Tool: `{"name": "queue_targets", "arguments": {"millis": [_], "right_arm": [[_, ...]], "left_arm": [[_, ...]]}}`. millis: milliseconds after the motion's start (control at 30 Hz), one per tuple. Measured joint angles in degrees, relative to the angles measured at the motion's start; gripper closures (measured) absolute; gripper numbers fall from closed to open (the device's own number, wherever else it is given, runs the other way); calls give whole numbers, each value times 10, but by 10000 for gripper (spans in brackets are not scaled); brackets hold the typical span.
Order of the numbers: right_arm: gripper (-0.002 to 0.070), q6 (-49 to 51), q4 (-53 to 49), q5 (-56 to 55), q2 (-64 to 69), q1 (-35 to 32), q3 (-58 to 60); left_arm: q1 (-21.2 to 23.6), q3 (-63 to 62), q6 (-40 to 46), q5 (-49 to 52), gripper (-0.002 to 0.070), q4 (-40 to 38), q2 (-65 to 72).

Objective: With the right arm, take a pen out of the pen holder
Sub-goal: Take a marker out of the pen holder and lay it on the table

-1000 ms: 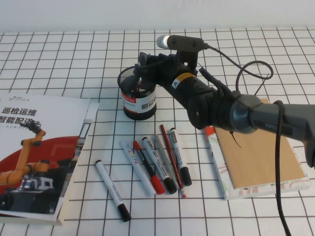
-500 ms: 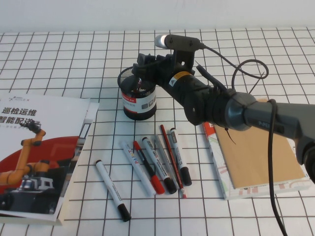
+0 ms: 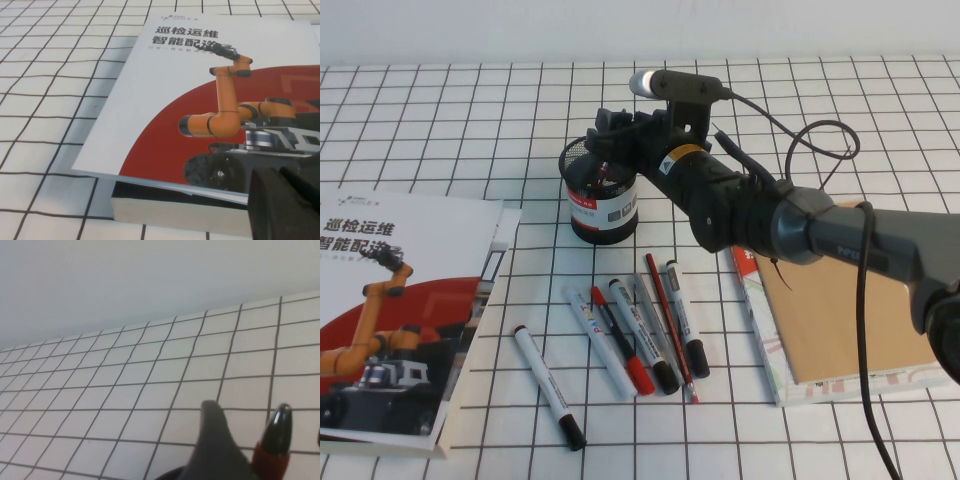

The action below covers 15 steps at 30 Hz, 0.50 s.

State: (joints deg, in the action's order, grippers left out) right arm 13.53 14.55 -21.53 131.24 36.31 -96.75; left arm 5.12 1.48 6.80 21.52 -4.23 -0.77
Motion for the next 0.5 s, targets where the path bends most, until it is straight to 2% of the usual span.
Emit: {"name": "queue_targets", "arguments": {"millis": [200, 300, 500], "right_arm": [[291, 0, 0, 7, 4, 0, -9], [321, 0, 0, 7, 4, 0, -11], [482, 0, 0, 6, 4, 0, -12]], "left_arm": [[0, 0, 0, 0, 678, 0, 0], [0, 0, 0, 0, 678, 0, 0], [0, 0, 0, 0, 678, 0, 0]]}}
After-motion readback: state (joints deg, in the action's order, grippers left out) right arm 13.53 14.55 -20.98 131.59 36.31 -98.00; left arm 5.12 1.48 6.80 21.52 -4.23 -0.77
